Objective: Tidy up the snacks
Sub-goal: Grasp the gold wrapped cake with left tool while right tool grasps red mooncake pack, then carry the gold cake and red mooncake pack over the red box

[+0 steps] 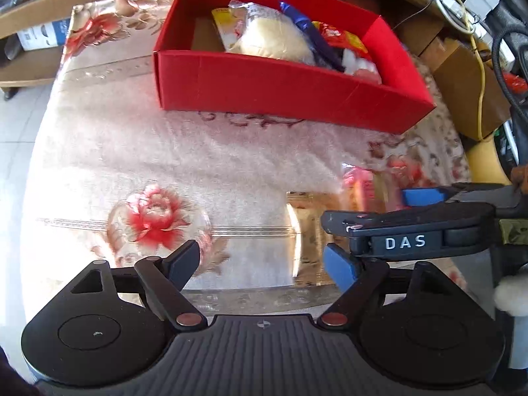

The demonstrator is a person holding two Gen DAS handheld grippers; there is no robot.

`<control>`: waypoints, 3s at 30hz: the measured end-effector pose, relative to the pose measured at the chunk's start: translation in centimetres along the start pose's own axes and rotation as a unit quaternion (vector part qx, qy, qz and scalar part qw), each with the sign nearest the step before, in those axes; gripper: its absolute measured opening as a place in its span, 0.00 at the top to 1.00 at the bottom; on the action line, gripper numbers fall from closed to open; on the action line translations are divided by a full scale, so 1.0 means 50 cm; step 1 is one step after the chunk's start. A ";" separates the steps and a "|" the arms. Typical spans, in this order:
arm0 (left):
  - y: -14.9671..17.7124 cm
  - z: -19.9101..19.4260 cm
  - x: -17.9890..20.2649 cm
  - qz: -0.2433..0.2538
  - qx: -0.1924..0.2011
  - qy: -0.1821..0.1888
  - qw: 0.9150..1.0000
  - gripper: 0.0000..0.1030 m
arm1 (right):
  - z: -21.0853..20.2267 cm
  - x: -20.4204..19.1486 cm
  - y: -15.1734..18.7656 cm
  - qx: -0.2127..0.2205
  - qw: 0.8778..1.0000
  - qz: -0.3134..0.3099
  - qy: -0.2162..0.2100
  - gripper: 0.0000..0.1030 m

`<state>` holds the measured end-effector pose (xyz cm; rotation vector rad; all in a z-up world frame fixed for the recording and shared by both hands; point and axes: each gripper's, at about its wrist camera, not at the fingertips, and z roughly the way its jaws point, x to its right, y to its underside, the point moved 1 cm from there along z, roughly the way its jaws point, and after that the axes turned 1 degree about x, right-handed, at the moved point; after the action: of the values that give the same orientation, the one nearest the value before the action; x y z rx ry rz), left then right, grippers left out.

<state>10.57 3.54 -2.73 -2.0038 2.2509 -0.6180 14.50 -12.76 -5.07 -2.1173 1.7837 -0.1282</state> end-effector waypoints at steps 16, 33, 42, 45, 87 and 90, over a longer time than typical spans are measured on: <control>-0.004 -0.001 0.006 -0.011 -0.001 0.019 1.000 0.13 | -0.037 0.038 0.032 0.023 0.999 -0.010 0.026 0.50; -0.018 0.081 0.111 0.010 -0.004 -0.004 1.000 0.07 | -0.139 0.121 0.036 0.063 0.997 0.036 0.019 0.50; 0.015 0.079 0.141 0.072 0.024 -0.075 0.994 0.30 | -0.146 0.127 0.034 0.066 0.997 0.030 0.018 0.50; 0.024 0.073 0.142 0.078 0.028 -0.087 0.993 0.40 | -0.159 0.124 0.032 0.074 0.997 0.030 0.015 0.50; -0.013 0.085 0.157 0.067 0.030 -0.070 0.995 0.51 | -0.162 0.107 0.001 0.088 0.996 0.018 0.024 0.50; -0.014 0.076 0.149 0.054 0.026 -0.048 0.997 0.55 | -0.167 0.102 0.001 0.092 0.995 0.015 0.021 0.50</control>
<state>11.29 -4.64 -4.39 -1.8331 2.2446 -0.5518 12.92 -19.53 1.81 -1.9708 1.7538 -0.3182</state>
